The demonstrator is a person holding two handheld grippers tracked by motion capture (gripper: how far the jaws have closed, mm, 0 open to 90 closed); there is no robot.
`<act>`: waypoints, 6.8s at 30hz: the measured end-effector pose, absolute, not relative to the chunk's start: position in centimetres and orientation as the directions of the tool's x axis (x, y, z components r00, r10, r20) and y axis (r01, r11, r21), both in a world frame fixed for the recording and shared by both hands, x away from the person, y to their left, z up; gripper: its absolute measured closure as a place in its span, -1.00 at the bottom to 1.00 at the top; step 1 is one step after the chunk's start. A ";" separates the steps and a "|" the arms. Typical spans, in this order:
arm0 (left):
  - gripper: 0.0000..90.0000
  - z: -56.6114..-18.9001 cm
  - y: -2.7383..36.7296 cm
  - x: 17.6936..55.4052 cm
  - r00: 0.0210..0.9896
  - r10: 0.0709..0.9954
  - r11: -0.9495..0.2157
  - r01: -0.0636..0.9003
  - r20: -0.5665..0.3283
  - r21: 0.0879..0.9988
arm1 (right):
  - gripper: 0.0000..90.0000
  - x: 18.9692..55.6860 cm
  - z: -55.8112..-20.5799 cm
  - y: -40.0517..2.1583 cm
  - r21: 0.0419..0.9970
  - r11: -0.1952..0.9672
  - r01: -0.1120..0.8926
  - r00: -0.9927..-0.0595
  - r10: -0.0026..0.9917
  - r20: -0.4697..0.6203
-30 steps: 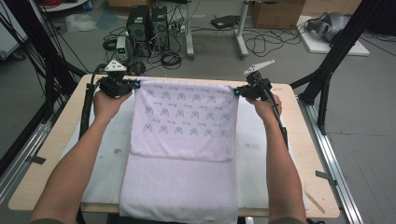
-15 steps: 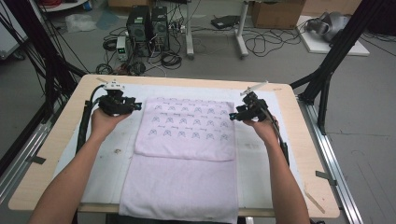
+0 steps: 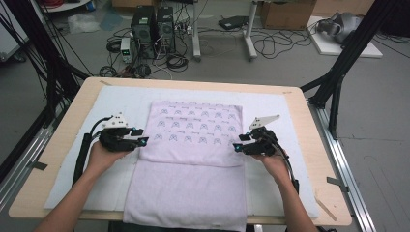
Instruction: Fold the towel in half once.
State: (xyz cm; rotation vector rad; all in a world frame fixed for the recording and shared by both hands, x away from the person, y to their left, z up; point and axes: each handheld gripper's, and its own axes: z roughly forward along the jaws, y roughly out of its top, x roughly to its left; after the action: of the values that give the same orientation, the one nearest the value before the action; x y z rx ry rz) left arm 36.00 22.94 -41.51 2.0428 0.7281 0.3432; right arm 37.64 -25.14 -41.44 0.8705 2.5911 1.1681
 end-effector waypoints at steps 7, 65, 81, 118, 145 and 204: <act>0.25 -43.4 22.5 34.7 0.818 0.573 -0.453 0.369 -0.052 0.811 | 0.15 36.1 -42.4 -24.9 0.707 0.562 0.428 -0.837 0.542 0.076; 0.96 -42.1 23.6 26.0 0.874 0.480 -0.478 0.335 -0.078 0.812 | 0.95 28.3 -42.2 -23.9 0.743 0.598 0.300 -0.933 0.345 0.099; 0.30 -39.8 23.7 29.0 0.819 0.574 -0.446 0.330 -0.017 0.832 | 0.16 31.4 -39.8 -25.6 0.778 0.510 0.367 -0.879 0.463 0.111; 0.91 -40.9 22.0 45.8 0.591 0.806 -0.327 0.476 -0.021 0.816 | 0.90 47.7 -40.8 -25.0 0.704 0.512 0.492 -0.763 0.643 0.065; 0.15 -38.9 23.3 41.9 0.661 0.750 -0.354 0.409 -0.006 0.841 | 0.01 44.9 -37.8 -24.4 0.707 0.545 0.450 -0.782 0.623 0.017; 0.97 -38.9 24.2 29.3 0.843 0.537 -0.453 0.316 -0.028 0.834 | 0.94 32.1 -39.6 -23.7 0.765 0.565 0.310 -0.903 0.426 0.052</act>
State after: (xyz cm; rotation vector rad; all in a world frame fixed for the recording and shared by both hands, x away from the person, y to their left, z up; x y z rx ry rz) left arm 29.32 24.20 -38.88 2.0786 0.6227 0.2970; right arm 32.11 -23.69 -39.57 0.6282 2.6546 1.2562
